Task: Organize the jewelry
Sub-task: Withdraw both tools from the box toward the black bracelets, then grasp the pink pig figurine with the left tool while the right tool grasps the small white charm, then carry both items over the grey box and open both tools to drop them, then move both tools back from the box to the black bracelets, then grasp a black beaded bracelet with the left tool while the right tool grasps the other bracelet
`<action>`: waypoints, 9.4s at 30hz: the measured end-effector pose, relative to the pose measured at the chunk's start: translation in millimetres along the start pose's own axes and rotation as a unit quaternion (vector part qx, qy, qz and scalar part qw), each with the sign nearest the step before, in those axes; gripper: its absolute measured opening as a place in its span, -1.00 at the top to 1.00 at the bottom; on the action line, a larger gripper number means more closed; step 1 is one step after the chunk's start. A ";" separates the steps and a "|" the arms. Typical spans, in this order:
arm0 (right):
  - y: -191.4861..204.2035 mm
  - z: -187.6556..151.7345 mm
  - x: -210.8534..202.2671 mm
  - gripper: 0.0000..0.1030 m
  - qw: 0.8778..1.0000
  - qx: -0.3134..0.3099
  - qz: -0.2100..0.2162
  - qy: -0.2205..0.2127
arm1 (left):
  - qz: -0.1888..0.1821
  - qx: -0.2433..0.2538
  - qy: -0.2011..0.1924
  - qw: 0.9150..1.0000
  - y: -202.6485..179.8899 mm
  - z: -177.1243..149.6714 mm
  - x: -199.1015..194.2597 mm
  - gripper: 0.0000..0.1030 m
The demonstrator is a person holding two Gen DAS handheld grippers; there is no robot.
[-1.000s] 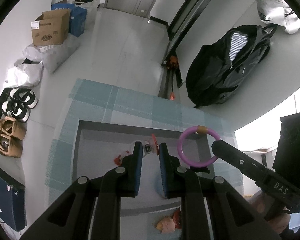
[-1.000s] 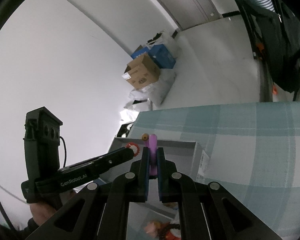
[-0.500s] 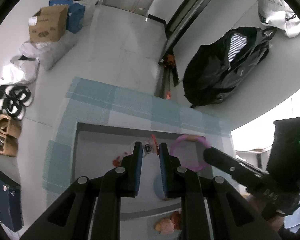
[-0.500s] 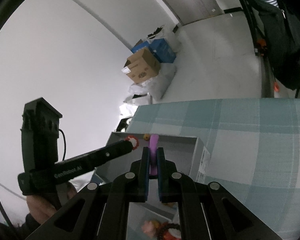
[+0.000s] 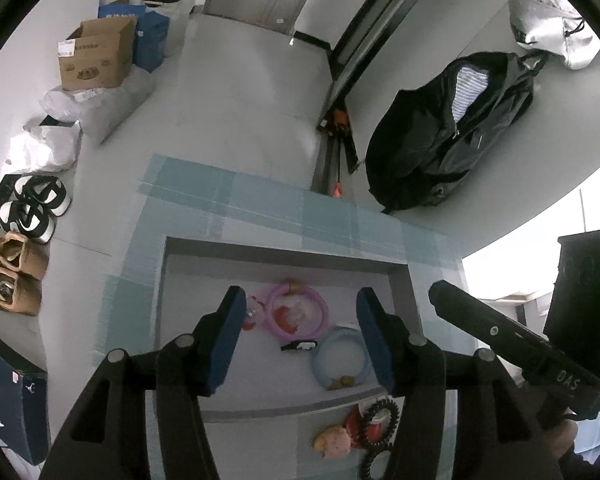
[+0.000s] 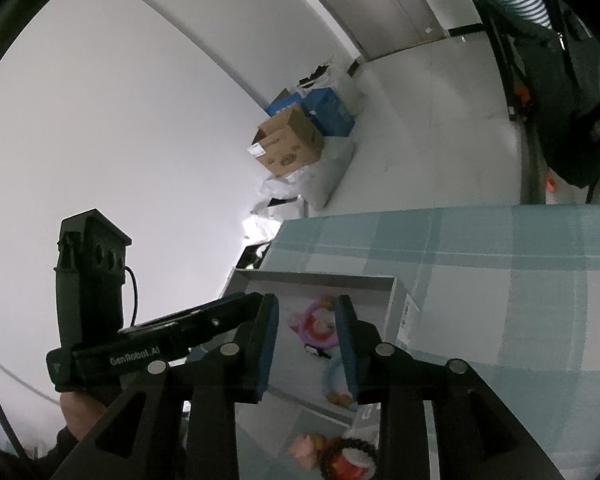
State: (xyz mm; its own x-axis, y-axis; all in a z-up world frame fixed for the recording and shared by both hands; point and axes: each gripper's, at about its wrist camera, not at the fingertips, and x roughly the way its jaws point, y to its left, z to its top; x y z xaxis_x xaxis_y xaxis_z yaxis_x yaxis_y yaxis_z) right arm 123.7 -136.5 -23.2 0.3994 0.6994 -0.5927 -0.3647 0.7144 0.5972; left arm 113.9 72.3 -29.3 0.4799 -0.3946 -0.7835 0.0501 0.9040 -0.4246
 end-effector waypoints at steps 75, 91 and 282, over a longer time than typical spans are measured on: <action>73.1 -182.5 -10.8 0.67 0.958 -0.169 -0.208 0.105 | 0.093 0.009 0.037 0.995 0.5 -85.3 -14.4 -0.54; 23.7 -124.6 -71.3 0.67 0.983 -0.035 -0.179 0.002 | 0.034 0.063 0.084 0.994 -34.0 -94.5 12.6 -0.53; -38.3 -57.5 -104.5 -1.00 0.976 0.051 -0.202 -0.060 | 0.098 0.184 0.103 0.973 -76.8 -130.3 28.4 -0.30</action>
State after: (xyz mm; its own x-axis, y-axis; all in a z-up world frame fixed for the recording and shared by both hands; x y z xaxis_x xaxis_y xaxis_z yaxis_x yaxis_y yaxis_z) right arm 47.6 -235.7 -15.3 0.5912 0.3497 -0.7267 -0.0740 0.9208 0.3828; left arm 9.5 -29.7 -78.0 0.3273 -0.1989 -0.9237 0.3029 0.9481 -0.0968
